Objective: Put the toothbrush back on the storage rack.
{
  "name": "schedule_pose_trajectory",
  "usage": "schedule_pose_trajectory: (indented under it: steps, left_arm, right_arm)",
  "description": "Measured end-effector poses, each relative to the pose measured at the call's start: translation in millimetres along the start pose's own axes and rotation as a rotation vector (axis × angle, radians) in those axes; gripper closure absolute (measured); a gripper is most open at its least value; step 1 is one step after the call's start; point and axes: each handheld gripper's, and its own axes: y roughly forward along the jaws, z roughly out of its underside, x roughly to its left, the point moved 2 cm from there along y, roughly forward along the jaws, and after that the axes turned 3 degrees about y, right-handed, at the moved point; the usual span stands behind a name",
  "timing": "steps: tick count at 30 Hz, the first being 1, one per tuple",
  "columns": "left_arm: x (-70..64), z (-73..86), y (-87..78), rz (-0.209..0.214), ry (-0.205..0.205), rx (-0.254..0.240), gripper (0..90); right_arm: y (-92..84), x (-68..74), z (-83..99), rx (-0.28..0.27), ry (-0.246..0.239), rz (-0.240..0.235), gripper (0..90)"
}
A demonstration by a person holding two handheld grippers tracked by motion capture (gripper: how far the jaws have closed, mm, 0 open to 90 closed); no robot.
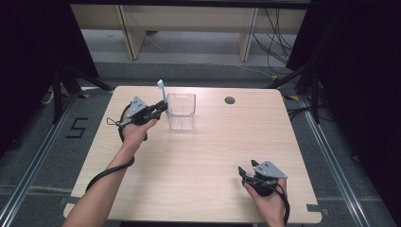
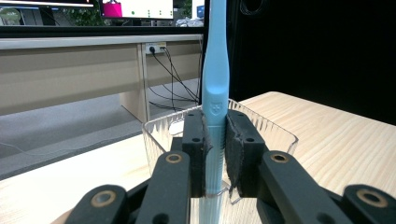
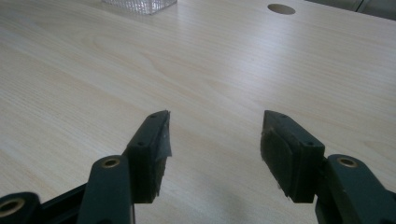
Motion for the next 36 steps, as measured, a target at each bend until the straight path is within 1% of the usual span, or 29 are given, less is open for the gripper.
schedule_pose_trajectory:
  steps: [4, 5, 13, 14, 15, 17, 18, 19, 20, 21, 22, 24, 25, 26, 27, 28, 29, 30, 31, 34, 36]
  left_arm:
    - [-0.5, 0.9, -0.2, 0.000, 0.005, 0.006, 78.0]
    - [-0.5, 1.1, -0.3, 0.000, 0.005, 0.007, 78.0]
    - [-1.0, 4.2, -0.5, 0.001, 0.004, 0.015, 78.0]
    - [-0.9, 4.5, -0.6, 0.000, 0.003, 0.016, 78.0]
    - [-1.0, 4.7, -0.6, -0.001, 0.002, 0.017, 78.0]
    - [-1.0, 5.0, -0.7, -0.001, 0.000, 0.017, 78.0]
    - [-0.9, 5.3, -0.6, -0.001, 0.001, 0.018, 78.0]
    - [-0.7, 5.7, -0.7, 0.000, 0.004, 0.020, 78.0]
    - [-1.1, 6.3, -0.6, -0.001, 0.001, 0.021, 78.0]
    - [-1.2, 7.1, -0.8, -0.001, 0.000, 0.024, 78.0]
    - [-1.2, 7.8, -0.8, 0.001, 0.001, 0.023, 78.0]
    - [-1.3, 9.0, -0.8, 0.001, 0.001, 0.027, 78.0]
    - [-1.5, 9.6, -0.8, 0.000, -0.003, 0.025, 78.0]
    - [-1.7, 10.0, -0.8, -0.001, -0.005, 0.027, 78.0]
    - [-1.7, 10.3, -0.9, -0.001, -0.003, 0.028, 78.0]
    - [-1.6, 10.3, -0.9, -0.001, -0.003, 0.029, 78.0]
    - [-1.6, 10.3, -0.9, -0.001, -0.003, 0.028, 78.0]
    - [-1.6, 10.3, -0.9, -0.001, -0.003, 0.028, 78.0]
    - [-1.4, 10.2, -1.0, 0.000, -0.003, 0.029, 78.0]
    - [-1.4, 10.2, -1.2, -0.001, -0.004, 0.029, 78.0]
    - [-1.3, 10.4, -1.3, -0.001, 0.000, 0.032, 78.0]
  right_arm:
    - [0.5, 0.1, 0.2, -0.003, 0.000, 0.002, 43.3]
    - [1.0, 1.6, 0.6, 0.006, 0.016, -0.013, 43.3]
    - [1.7, 1.9, 0.3, 0.005, 0.016, -0.017, 43.3]
    - [1.8, 1.3, 0.2, 0.004, 0.006, -0.017, 43.3]
    - [0.9, 2.8, 0.7, 0.009, 0.033, -0.008, 43.3]
    - [0.9, 2.9, 0.7, 0.010, 0.034, -0.008, 43.3]
    - [1.3, 1.9, 0.4, 0.006, 0.021, -0.010, 43.3]
    - [0.8, 3.3, 0.8, 0.009, 0.038, -0.006, 43.3]
    - [1.8, 1.2, 0.4, -0.003, 0.010, -0.007, 43.2]
    - [1.4, 2.7, 0.9, 0.008, 0.032, -0.013, 43.3]
    - [1.7, 0.8, 0.3, -0.003, 0.001, -0.004, 43.3]
    - [1.1, 2.4, 0.7, 0.008, 0.027, -0.009, 43.3]
    - [0.0, 4.6, 1.1, 0.019, 0.055, -0.005, 43.2]
    - [1.1, 1.8, 0.5, 0.006, 0.020, -0.010, 43.3]
    - [1.0, 2.2, 0.6, 0.007, 0.025, -0.010, 43.3]
    - [1.4, 1.7, 0.4, 0.005, 0.012, -0.014, 43.3]
    - [1.5, 1.7, 0.5, 0.005, 0.013, -0.014, 43.3]
    - [1.4, 0.4, 0.2, -0.002, -0.004, -0.004, 43.3]
    - [1.1, 0.7, 0.3, 0.001, 0.003, 0.000, 43.3]
    - [1.1, 0.7, 0.3, 0.000, 0.003, 0.000, 43.3]
    - [1.6, 0.2, 0.0, -0.005, -0.011, -0.003, 43.3]
